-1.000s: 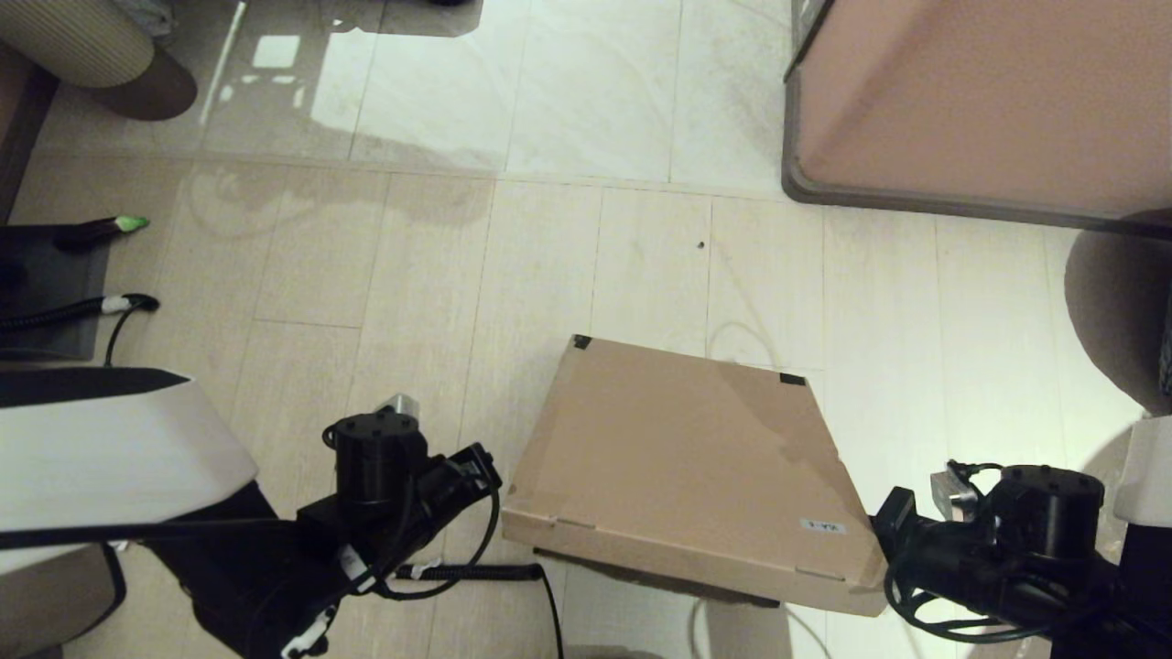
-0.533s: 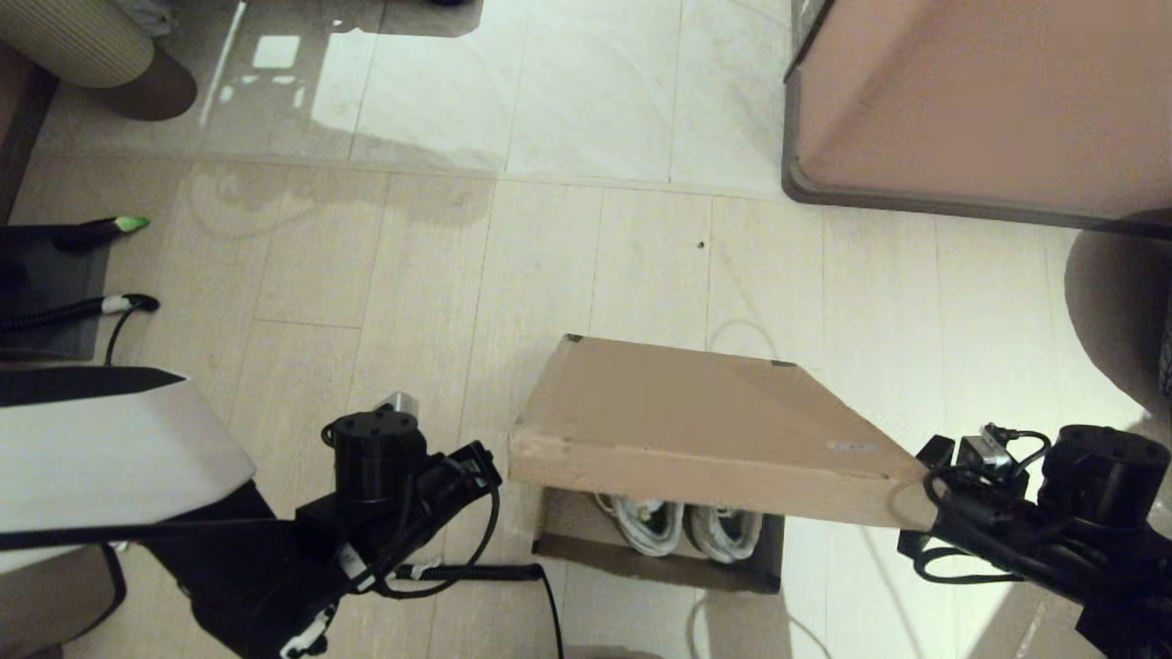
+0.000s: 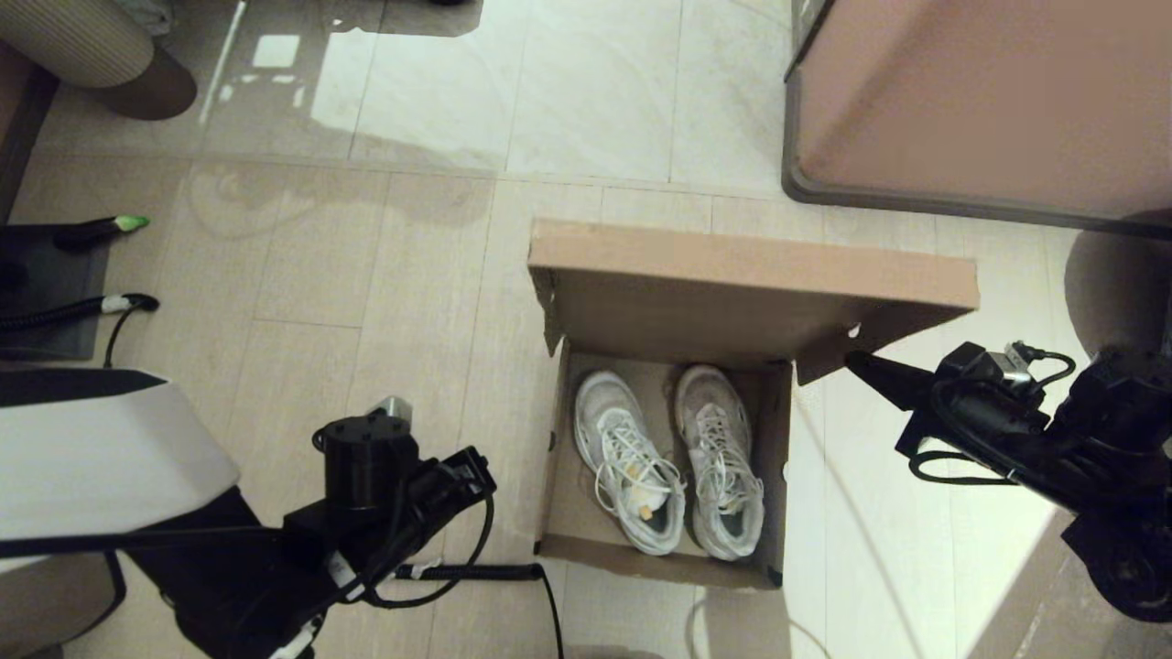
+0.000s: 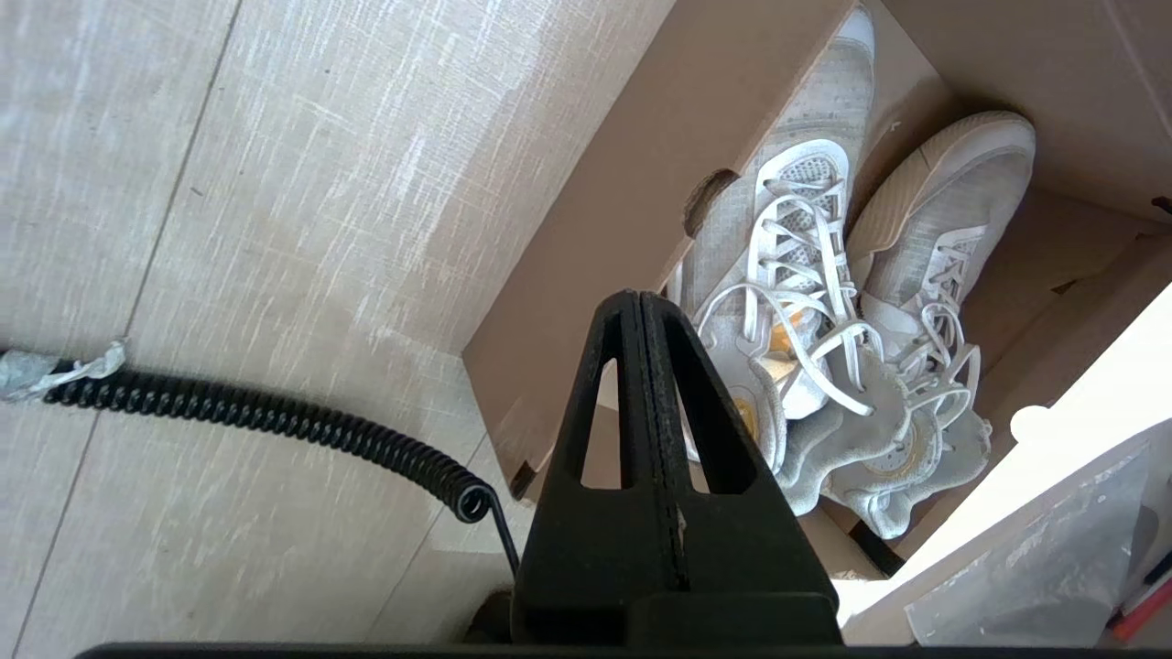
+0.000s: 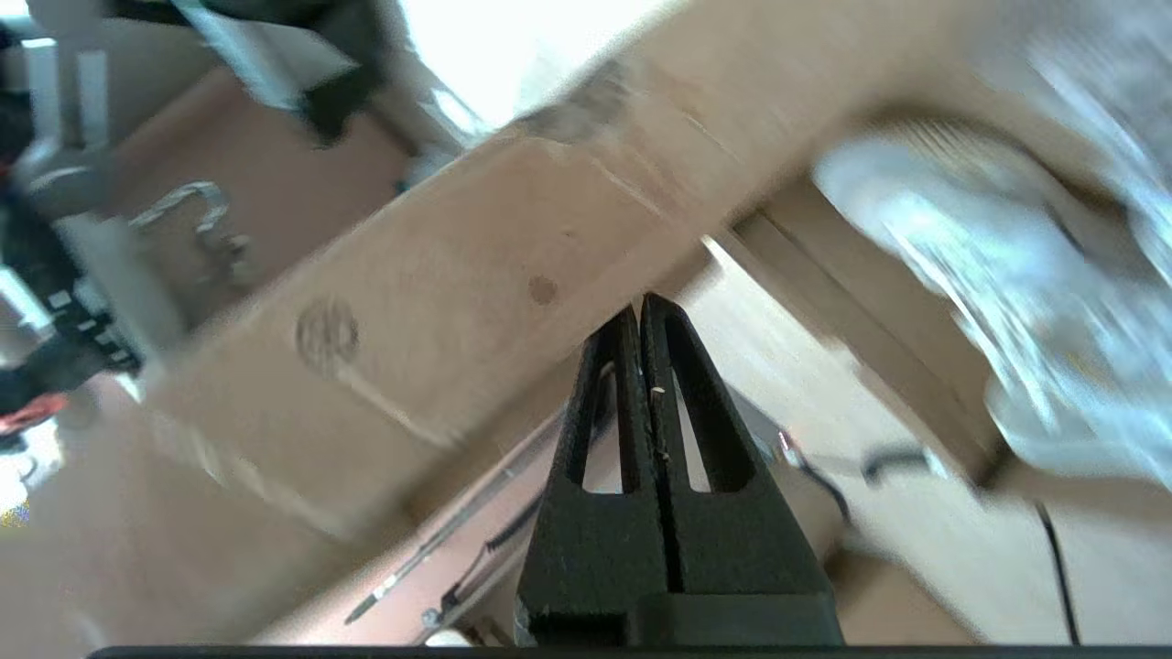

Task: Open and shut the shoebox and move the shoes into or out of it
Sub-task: Open the shoe box

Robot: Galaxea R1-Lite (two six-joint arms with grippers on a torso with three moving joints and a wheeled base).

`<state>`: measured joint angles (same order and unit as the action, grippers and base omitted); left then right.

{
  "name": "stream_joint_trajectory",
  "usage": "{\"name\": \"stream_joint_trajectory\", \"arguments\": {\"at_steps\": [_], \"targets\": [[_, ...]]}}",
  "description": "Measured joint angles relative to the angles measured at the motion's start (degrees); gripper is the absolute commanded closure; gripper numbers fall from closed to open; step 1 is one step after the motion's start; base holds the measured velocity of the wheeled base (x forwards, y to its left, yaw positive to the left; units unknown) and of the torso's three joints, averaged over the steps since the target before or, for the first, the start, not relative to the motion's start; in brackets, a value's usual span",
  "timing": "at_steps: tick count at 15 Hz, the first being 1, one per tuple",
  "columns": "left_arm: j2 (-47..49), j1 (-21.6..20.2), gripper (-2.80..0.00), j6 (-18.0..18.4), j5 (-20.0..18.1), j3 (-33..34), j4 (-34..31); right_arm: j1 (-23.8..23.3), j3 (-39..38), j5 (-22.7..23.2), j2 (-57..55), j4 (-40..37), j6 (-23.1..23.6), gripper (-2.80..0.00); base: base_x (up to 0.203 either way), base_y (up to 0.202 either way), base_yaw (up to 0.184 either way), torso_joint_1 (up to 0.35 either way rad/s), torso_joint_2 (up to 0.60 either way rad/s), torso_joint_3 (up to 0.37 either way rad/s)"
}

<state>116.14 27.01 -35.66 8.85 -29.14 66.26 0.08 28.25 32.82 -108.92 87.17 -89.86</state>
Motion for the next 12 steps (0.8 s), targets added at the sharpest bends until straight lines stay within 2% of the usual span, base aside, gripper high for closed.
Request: {"name": "stream_joint_trajectory", "arguments": {"at_steps": [2,4,9,11,12], "targets": [[-0.68,0.05,0.0,0.02,0.55,0.95,0.02,-0.68,4.54,-0.22,-1.34,-0.05,0.41,0.0,0.0,0.0,0.0,0.0,0.0,0.0],[-2.01,0.02,0.0,0.0,0.79,2.72,0.02,-1.37,7.49,-0.29,-2.36,-0.02,3.88,0.0,0.0,0.0,0.0,0.0,0.0,0.0],[-9.21,-0.3,0.0,0.55,2.0,8.0,0.17,-1.23,6.35,-0.27,-2.79,-0.05,23.85,0.0,0.0,0.0,0.0,0.0,0.0,0.0],[-13.66,-2.3,0.0,3.03,2.17,11.26,0.22,-0.29,3.81,-0.18,-0.44,-2.11,32.06,0.0,0.0,0.0,0.0,0.0,0.0,0.0],[-15.96,-4.78,0.0,5.28,2.16,12.82,0.32,0.49,2.17,-0.18,1.0,-4.96,37.45,0.0,0.0,0.0,0.0,0.0,0.0,0.0]]}}
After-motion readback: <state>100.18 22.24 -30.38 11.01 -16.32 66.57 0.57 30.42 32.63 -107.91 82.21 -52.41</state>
